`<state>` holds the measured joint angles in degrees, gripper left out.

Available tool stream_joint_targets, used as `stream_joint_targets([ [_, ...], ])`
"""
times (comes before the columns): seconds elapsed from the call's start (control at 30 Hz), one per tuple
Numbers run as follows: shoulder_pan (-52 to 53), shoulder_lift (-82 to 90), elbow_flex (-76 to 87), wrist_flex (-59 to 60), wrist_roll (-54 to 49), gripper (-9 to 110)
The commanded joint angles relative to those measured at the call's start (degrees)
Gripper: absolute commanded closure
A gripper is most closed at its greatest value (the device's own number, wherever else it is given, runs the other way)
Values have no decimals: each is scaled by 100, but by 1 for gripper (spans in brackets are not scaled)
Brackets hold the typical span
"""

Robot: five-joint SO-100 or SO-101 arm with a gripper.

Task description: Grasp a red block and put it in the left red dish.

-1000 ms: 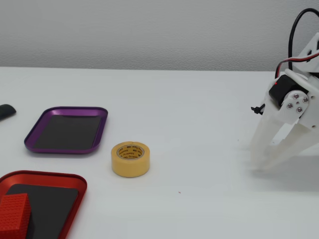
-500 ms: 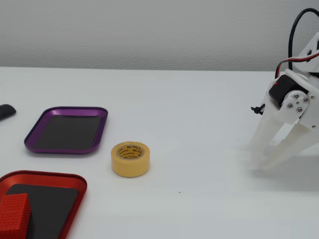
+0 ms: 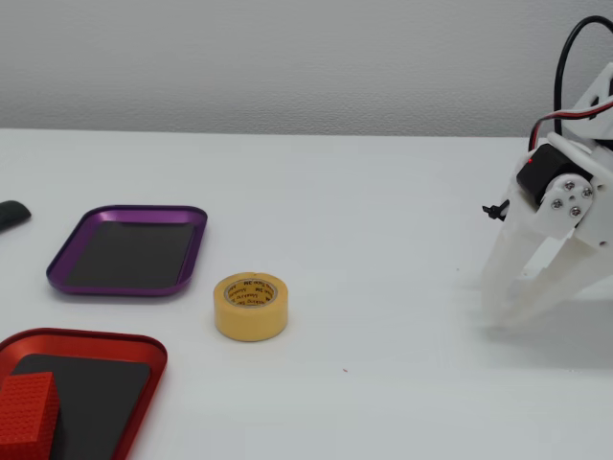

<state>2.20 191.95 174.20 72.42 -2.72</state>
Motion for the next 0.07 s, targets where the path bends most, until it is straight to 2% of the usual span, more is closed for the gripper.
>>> stream_joint_targets([
  [0.0, 18, 387, -9, 18, -35, 102],
  [0.03, 18, 387, -9, 18, -35, 102],
])
